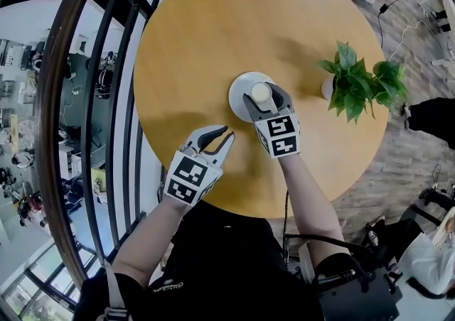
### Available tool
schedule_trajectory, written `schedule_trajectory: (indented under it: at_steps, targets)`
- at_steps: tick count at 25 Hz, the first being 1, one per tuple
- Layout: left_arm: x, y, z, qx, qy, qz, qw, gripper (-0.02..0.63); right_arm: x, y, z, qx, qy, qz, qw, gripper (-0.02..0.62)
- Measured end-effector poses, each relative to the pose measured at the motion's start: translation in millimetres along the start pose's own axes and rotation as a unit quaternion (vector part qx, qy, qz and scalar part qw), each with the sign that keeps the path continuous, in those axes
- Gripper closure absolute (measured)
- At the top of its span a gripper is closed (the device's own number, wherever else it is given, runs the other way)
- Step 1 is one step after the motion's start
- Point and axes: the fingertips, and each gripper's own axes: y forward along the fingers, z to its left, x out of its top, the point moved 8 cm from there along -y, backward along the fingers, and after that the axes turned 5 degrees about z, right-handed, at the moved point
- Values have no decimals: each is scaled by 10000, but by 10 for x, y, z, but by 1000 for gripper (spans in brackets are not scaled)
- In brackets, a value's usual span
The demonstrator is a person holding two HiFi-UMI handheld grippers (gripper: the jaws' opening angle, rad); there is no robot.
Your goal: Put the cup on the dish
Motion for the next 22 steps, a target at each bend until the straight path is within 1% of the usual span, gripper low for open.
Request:
schedule_trajectory:
  at_steps: [7,22]
  targets:
    - [-41,20,1,-21,5,36,10000,540,-44,54,-39,-10,87,48,10000,336]
    - [-23,6,62,-43,-36,-9,10000,540,-31,149,8,-28,-29,193,9998,336]
